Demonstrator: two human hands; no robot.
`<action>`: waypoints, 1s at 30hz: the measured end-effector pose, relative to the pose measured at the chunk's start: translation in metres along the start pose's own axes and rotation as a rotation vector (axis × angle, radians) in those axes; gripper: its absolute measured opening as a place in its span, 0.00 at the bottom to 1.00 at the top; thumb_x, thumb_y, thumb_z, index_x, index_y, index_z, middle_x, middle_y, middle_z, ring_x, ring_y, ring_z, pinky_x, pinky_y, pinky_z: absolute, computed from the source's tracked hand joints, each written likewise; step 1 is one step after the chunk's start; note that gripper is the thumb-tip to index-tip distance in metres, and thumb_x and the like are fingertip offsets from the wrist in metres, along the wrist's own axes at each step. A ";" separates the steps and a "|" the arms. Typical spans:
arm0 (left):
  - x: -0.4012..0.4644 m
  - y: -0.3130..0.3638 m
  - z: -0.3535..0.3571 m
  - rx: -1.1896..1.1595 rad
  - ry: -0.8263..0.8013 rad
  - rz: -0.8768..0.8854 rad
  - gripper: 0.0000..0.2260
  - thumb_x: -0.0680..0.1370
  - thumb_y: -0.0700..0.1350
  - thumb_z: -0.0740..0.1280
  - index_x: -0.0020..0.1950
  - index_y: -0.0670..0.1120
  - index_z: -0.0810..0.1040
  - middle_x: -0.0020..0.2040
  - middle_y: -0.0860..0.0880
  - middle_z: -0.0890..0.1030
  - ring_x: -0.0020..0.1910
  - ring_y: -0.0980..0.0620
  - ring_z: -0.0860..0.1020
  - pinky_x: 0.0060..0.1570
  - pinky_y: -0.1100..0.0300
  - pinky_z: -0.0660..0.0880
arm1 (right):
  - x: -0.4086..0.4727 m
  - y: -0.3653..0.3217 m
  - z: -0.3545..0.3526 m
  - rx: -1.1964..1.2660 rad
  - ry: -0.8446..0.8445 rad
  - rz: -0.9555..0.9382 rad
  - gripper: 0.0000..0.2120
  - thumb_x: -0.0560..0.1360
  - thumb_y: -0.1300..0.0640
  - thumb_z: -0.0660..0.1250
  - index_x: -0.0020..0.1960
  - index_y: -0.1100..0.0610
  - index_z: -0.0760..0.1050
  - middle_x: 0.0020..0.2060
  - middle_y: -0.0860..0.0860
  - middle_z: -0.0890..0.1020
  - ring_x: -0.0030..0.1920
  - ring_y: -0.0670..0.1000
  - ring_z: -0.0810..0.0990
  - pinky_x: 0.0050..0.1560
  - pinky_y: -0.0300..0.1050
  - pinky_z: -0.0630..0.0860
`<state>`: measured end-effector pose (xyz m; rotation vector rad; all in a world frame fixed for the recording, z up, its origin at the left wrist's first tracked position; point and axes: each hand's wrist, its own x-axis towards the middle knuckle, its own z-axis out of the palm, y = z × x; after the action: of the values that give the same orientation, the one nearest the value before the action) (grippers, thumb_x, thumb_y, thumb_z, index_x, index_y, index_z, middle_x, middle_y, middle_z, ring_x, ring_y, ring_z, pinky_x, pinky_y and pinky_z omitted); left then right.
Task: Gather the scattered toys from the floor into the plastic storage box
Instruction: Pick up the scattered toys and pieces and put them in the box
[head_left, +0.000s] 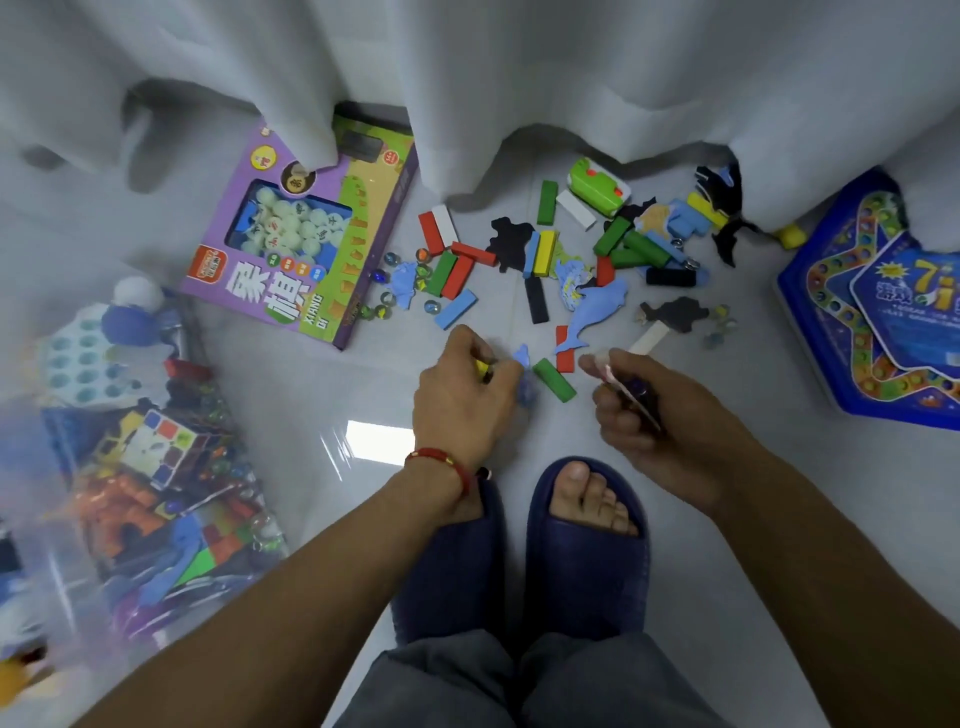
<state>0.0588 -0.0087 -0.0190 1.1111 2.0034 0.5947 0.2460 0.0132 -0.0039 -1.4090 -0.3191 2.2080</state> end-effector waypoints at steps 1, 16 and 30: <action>-0.009 0.008 -0.012 -0.252 -0.037 -0.167 0.09 0.77 0.47 0.63 0.50 0.42 0.74 0.40 0.47 0.80 0.34 0.51 0.74 0.33 0.60 0.69 | -0.007 -0.001 0.006 0.034 -0.060 0.045 0.09 0.80 0.54 0.61 0.53 0.59 0.73 0.33 0.53 0.75 0.27 0.46 0.69 0.23 0.35 0.63; -0.146 -0.042 -0.302 -1.222 0.112 -0.462 0.13 0.75 0.55 0.68 0.35 0.49 0.74 0.33 0.49 0.76 0.30 0.52 0.74 0.31 0.60 0.66 | -0.137 -0.014 0.334 -0.864 -0.421 0.090 0.04 0.81 0.62 0.64 0.48 0.62 0.77 0.45 0.57 0.83 0.41 0.51 0.85 0.41 0.42 0.84; -0.182 -0.044 -0.339 -0.772 0.228 -0.406 0.13 0.78 0.52 0.64 0.59 0.47 0.75 0.63 0.44 0.70 0.60 0.40 0.73 0.52 0.43 0.76 | -0.152 0.010 0.367 -1.338 -0.204 -0.110 0.10 0.76 0.56 0.68 0.55 0.59 0.75 0.44 0.54 0.72 0.41 0.50 0.77 0.49 0.48 0.79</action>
<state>-0.1718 -0.1998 0.2271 0.1748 1.8341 1.1697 -0.0342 -0.0508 0.2708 -1.5887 -2.1518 1.9910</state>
